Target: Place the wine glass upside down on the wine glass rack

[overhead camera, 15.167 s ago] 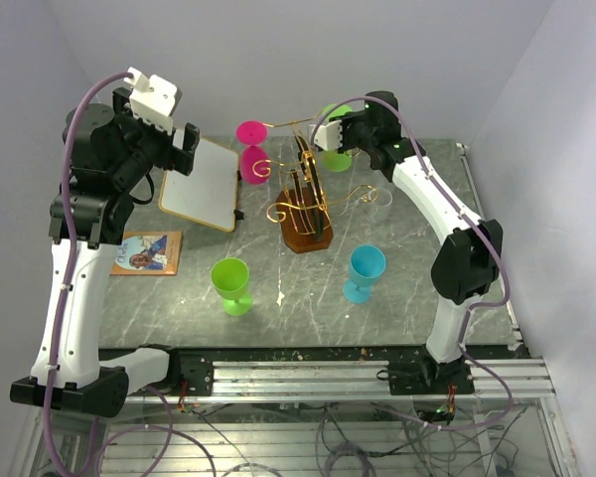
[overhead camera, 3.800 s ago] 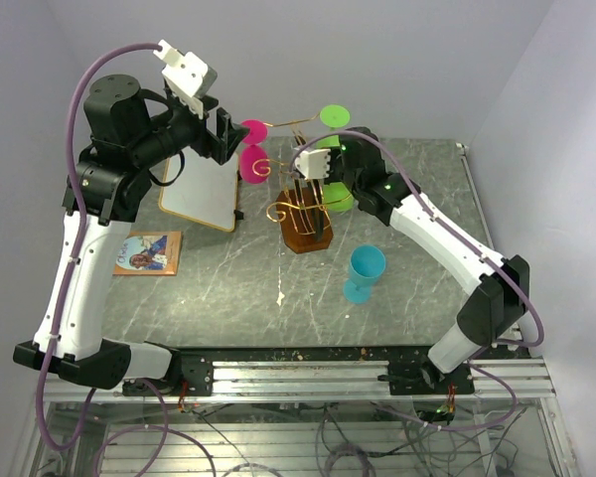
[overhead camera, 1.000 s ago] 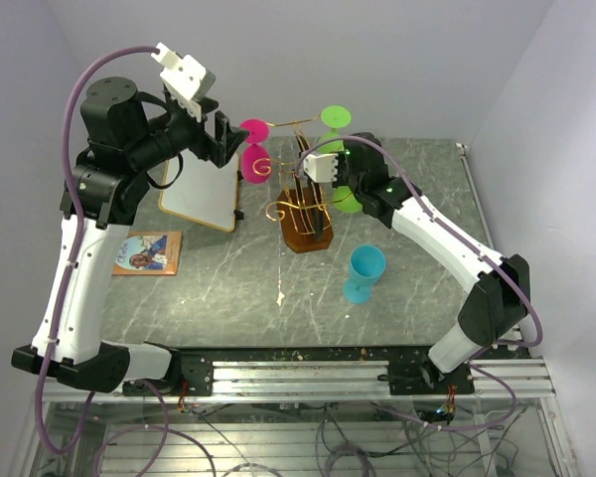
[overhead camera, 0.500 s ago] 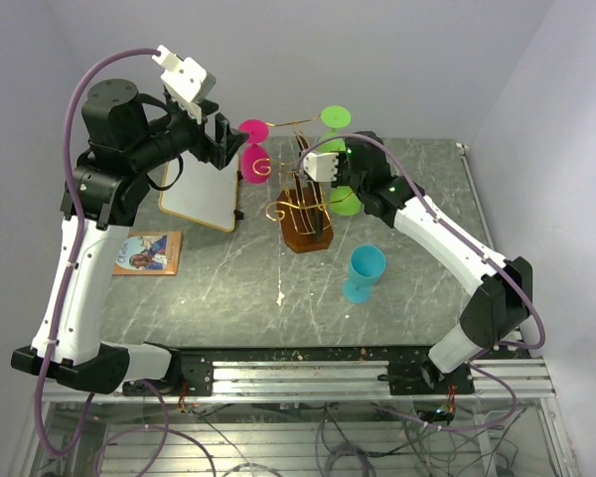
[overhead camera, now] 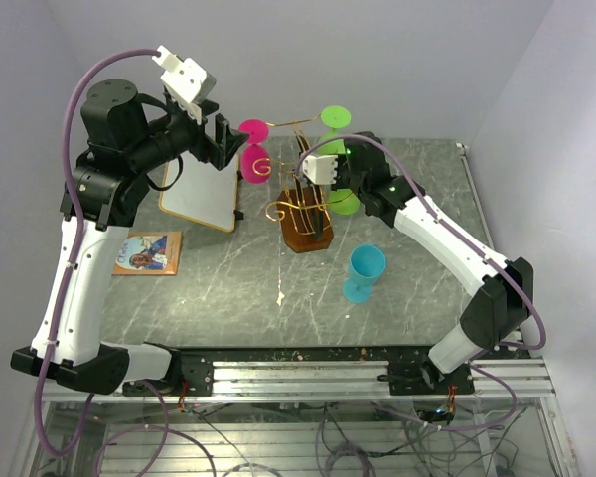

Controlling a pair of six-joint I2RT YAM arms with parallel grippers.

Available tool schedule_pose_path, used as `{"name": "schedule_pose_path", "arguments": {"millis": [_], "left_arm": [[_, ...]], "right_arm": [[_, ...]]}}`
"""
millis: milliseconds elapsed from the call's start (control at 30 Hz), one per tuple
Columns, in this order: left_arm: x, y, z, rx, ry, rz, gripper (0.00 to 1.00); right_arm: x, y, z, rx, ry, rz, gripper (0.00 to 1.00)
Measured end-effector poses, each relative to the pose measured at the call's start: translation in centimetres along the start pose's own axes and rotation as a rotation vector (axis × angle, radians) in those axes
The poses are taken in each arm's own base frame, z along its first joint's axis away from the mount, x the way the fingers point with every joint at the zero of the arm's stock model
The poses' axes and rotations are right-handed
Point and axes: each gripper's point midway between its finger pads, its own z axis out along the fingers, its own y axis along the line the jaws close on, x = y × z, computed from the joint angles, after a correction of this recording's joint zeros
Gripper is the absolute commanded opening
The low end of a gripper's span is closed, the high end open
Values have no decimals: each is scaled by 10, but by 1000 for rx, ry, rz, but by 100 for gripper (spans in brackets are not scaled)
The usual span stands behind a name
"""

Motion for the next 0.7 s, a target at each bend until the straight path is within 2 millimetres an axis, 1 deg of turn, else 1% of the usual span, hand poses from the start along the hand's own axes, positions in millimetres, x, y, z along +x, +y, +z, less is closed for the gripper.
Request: {"name": "schedule_pose_path", "arguments": {"millis": [200,300,433,700], "left_arm": [[0,0,-1,0,0,2,89],[1,0,-1,0,2,3,89],[2,0,-1,1,4,2,89],[5,-1,0,2,9,1,89]], "right_arm": [[-1,4,0,-17,-4,0,17],[-1,7,-1,-28,-5,3,23],[-1,10,-3,-43,-10,9,28],[-6,7,-8,-49,-41,40,37]]}}
